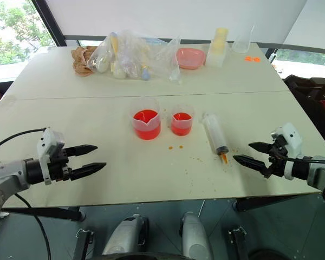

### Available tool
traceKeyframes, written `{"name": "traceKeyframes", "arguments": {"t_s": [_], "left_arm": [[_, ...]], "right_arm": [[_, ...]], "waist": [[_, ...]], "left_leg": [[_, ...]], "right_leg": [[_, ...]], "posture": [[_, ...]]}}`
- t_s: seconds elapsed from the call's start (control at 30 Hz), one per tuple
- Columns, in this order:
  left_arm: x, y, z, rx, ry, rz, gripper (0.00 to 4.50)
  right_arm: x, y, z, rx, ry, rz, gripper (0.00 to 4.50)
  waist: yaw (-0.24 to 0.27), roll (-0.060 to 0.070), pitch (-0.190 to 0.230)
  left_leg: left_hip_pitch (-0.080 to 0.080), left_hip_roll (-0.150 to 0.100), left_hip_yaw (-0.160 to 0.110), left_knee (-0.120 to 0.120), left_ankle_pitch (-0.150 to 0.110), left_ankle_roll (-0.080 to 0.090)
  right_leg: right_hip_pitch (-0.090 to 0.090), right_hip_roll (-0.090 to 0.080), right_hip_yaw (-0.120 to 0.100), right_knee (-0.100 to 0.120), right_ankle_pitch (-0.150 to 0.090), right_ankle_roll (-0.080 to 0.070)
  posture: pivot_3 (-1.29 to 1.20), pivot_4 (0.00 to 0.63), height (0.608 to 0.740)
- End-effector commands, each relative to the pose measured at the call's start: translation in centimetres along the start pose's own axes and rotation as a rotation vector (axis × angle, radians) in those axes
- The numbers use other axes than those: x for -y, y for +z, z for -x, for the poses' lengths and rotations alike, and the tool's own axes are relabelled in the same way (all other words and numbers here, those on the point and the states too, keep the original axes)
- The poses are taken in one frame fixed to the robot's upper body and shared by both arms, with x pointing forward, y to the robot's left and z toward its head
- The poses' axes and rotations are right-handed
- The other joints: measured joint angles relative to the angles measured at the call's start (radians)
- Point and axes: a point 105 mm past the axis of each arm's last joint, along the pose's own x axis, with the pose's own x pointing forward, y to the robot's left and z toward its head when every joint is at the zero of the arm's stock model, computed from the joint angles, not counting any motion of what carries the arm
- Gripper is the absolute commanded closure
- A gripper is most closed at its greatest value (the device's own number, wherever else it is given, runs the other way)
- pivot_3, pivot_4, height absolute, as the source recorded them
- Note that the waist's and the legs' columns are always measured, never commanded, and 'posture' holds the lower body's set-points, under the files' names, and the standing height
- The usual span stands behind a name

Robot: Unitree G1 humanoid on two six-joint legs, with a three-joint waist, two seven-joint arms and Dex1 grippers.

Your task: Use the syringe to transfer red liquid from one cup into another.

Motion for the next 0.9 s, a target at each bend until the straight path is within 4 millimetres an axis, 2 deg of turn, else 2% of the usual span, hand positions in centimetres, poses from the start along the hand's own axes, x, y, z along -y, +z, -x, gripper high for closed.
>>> {"name": "traceKeyframes", "arguments": {"t_s": [0.03, 0.3, 0.43, 0.63, 0.7, 0.77, 0.9], "left_arm": [[-0.2, 0.5, -0.1, 0.016, -0.001, -0.015, 0.6], [-0.2, 0.7, -0.6, 0.037, 0.0, -0.017, 0.6], [-0.1, 0.4, -0.7, 0.033, 0.0, -0.009, 0.6], [0.1, 0.5, -1.0, 0.029, -0.008, -0.013, 0.6], [0.1, 1.0, -1.0, 0.014, -0.017, -0.052, 0.6], [-0.4, 1.7, -0.9, -0.018, -0.012, -0.115, 0.6], [-0.7, 4.9, -0.8, 0.009, -0.063, -0.185, 0.6]], "right_arm": [[-0.1, 1.1, 0.3, 0.025, -0.005, 0.04, 0.03], [0.1, 1.4, 0.1, 0.014, -0.023, 0.039, 0.03], [0.8, 0.8, 0.0, -0.075, -0.069, 0.052, 0.03], [0.7, 3.9, -0.1, 0.001, -0.061, 0.046, 0.03], [1.6, 4.0, -0.4, -0.089, -0.123, 0.062, 0.03], [2.0, 5.4, -0.8, -0.085, -0.137, -0.002, 0.03], [1.9, 9.3, -3.1, -0.031, -0.095, -0.105, 0.03]], "waist": [[0.0, 0.0, 0.0], [0.001, 0.0, 0.0], [0.001, 0.0, 0.0], [-0.001, 0.0, 0.0], [0.0, 0.0, 0.0], [0.0, -0.001, 0.0], [-0.005, 0.0, 0.001]], "left_leg": [[0.0, 0.0, 0.0, 0.0, 0.0, 0.0], [0.0, 0.0, 0.0, 0.0, 0.0, 0.0], [-0.001, 0.0, 0.0, 0.0, 0.0, 0.0], [-0.001, 0.0, 0.0, 0.0, 0.0, 0.0], [-0.001, 0.0, 0.0, 0.0, 0.0, 0.0], [-0.001, 0.0, 0.0, 0.001, 0.0, 0.0], [-0.003, 0.0, 0.0, 0.002, 0.0, 0.0]], "right_leg": [[0.0, 0.0, 0.0, 0.0, 0.0, 0.0], [0.0, 0.0, 0.0, 0.0, 0.0, 0.0], [0.0, 0.0, 0.0, 0.0, 0.0, 0.0], [0.0, 0.0, 0.0, 0.0, 0.0, 0.0], [0.0, 0.0, 0.0, 0.0, 0.0, 0.0], [-0.001, 0.0, 0.0, 0.0, 0.001, -0.001], [-0.003, 0.0, 0.0, 0.0, 0.002, -0.003]], "posture": [[0.0, 0.15, 0.74], [0.0, 0.15, 0.74], [0.0, 0.15, 0.74], [0.0, 0.15, 0.74], [0.0, 0.15, 0.74], [0.0, 0.15, 0.74], [0.0, 0.15, 0.74]]}}
